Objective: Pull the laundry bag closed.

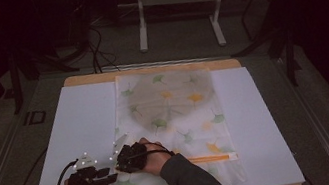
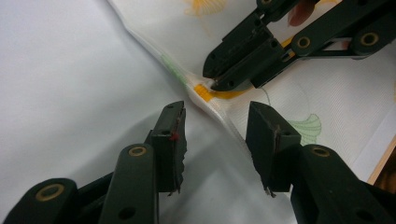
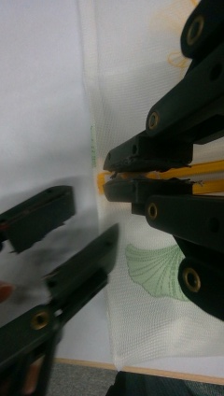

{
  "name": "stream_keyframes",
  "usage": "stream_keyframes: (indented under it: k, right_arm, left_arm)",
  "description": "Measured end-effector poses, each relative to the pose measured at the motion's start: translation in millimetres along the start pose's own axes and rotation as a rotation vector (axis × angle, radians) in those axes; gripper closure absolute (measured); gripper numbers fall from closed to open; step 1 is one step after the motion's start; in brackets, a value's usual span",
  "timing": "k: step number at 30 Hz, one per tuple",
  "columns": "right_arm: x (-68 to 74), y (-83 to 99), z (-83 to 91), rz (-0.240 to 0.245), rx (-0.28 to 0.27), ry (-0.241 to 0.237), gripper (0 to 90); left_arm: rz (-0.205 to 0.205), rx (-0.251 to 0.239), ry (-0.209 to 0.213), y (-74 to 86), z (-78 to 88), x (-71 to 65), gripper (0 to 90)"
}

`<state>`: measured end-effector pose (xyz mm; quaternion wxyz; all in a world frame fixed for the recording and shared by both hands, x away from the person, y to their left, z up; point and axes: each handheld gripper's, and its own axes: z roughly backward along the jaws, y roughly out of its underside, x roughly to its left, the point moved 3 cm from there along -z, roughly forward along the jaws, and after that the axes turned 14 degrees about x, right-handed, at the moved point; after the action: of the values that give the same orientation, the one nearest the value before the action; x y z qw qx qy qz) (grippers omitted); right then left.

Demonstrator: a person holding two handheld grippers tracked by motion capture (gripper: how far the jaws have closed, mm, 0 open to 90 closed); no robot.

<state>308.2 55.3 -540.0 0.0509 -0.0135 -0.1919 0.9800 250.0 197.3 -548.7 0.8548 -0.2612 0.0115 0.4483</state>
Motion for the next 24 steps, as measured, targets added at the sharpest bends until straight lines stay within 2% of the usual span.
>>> stream_keyframes:
  k: [5, 10, 15, 24]
  right_arm:
    - [0.0, 1.1, 2.7, 0.002, -0.006, 0.006, 84.2]
    - [-0.3, 2.1, 6.3, 0.010, -0.006, 0.014, 84.2]
    - [-0.1, 2.0, 8.8, 0.011, -0.008, 0.019, 84.2]
    - [0.1, 4.2, 8.7, 0.011, -0.016, 0.014, 84.3]
  left_arm:
    - [0.008, 0.029, 0.022, -2.6, -7.3, 0.5, 59.1]
    - [0.019, 0.019, 0.058, -5.1, -9.5, 1.3, 60.8]
    - [0.013, 0.021, 0.072, -8.6, -12.4, -0.3, 64.2]
    - [0.019, 0.024, 0.074, -8.7, -14.9, 0.9, 80.6]
